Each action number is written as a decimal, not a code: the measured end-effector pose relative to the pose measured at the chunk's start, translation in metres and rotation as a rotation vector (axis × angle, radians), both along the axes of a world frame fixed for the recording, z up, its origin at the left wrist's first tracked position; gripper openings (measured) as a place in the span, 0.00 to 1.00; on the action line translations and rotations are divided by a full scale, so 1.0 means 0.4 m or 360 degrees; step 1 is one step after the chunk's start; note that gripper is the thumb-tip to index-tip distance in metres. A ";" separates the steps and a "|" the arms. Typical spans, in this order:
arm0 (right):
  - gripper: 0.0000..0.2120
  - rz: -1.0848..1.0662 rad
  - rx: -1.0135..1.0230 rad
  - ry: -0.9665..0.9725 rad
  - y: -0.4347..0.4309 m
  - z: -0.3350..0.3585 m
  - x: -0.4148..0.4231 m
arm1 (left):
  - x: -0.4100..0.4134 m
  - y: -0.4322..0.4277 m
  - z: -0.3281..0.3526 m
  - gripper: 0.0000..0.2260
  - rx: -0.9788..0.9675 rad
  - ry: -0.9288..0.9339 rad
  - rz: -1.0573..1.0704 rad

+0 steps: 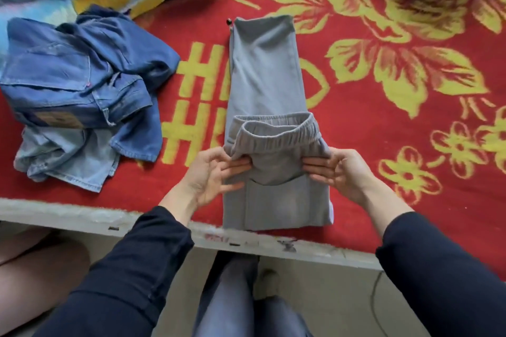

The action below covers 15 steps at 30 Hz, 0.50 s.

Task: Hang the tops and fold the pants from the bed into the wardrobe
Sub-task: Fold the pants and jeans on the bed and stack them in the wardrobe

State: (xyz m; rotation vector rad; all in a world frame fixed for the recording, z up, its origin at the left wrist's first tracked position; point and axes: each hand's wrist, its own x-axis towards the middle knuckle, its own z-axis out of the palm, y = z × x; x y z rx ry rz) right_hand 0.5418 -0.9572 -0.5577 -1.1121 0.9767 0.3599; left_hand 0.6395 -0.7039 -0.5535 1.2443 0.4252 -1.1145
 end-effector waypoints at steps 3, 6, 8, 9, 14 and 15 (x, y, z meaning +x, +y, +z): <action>0.14 0.0157 -0.0261 -0.0034 -0.037 -0.029 0.140 | 0.142 -0.069 -0.034 0.10 0.0366 -0.0397 -0.0219; 0.07 0.0159 -0.0433 -0.0035 -0.077 -0.059 0.270 | 0.279 -0.131 -0.064 0.06 0.0470 -0.0566 -0.0178; 0.05 0.0148 -0.0491 -0.0066 -0.105 -0.077 0.352 | 0.367 -0.164 -0.080 0.04 0.0459 -0.0632 -0.0172; 0.04 0.0145 -0.0504 -0.0080 -0.118 -0.084 0.393 | 0.408 -0.181 -0.085 0.04 0.0451 -0.0661 -0.0164; 0.02 0.0180 -0.0636 -0.0161 -0.190 -0.117 0.579 | 0.599 -0.274 -0.099 0.05 0.0474 -0.0815 -0.0176; 0.02 0.0193 -0.0680 -0.0185 -0.202 -0.122 0.612 | 0.634 -0.289 -0.106 0.05 0.0477 -0.0856 -0.0170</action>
